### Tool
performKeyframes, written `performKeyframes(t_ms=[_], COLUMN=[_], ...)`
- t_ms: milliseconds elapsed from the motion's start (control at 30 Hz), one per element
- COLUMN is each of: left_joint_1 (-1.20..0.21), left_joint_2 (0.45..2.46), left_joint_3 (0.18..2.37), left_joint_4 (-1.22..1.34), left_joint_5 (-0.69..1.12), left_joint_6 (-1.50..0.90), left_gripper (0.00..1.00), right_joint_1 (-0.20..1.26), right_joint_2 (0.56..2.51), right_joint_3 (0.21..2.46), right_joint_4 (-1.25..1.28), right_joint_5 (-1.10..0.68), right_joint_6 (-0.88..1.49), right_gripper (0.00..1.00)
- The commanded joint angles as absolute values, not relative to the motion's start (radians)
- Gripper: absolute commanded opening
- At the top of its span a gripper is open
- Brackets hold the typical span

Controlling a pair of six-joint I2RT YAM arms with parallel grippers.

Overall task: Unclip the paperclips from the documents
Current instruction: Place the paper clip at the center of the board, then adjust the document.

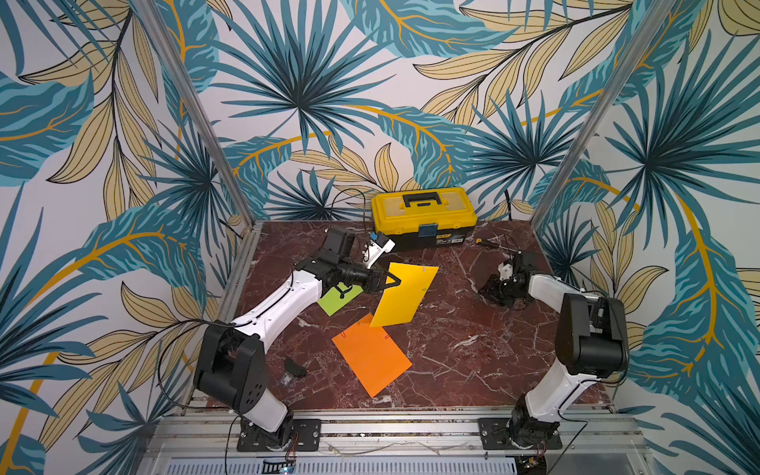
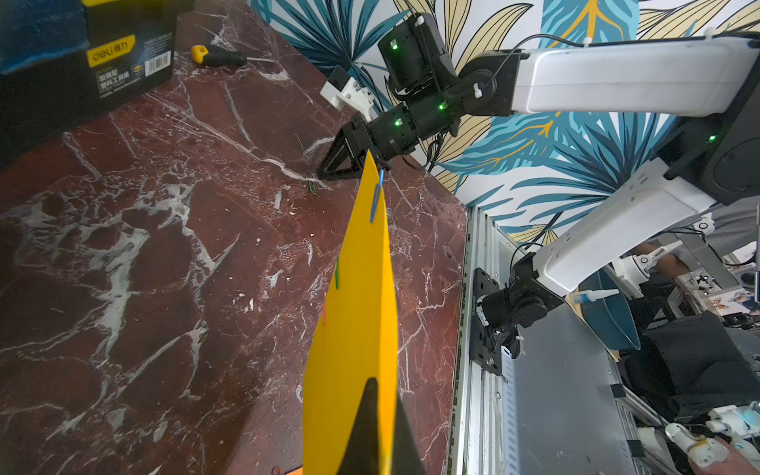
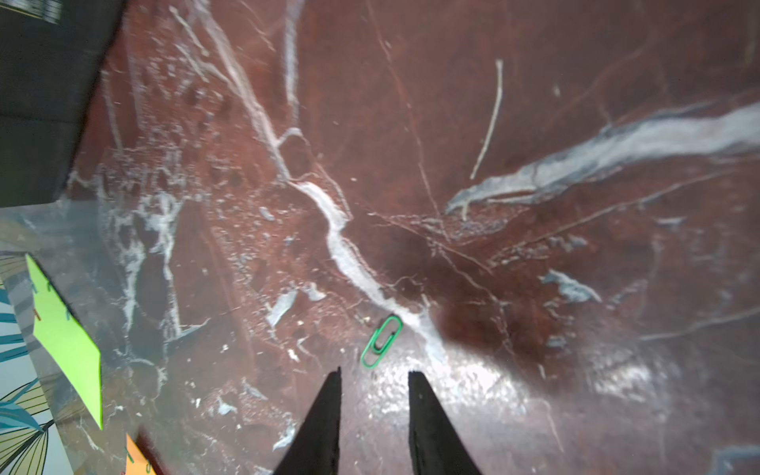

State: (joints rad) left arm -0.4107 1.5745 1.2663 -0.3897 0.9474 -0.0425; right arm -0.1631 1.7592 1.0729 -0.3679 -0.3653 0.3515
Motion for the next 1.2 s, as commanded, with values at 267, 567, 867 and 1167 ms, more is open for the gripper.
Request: performKeyframes(t_ms=[267,567,867,1167], left_joint_1=[-0.386,-0.359,-0.354,-0.354], left_joint_2=[1.541,1.496,1.473,1.47], left_joint_3=[1.256,1.269,1.276,1.288], left_joint_4=[-0.347,-0.338,-0.338,-0.338], left_joint_5=[1.006,1.062,1.104,1.143], left_joint_6=[-0.047,-0.051,-0.063,-0.07], left_gripper=[0.0,0.0,0.0,0.0], right_joint_1=[-0.078,0.056,0.128,0.179], right_joint_2=[1.532,1.372,1.387,1.458], right_joint_3=[0.963,0.832,0.9,0.958], right_joint_4=[-0.194,0.206,0.259,0.349], right_joint_5=[-0.595,-0.904,-1.068,-1.148], right_joint_6=[0.202,0.195,0.187,0.249], right_gripper=[0.52,0.74,0.76,0.76])
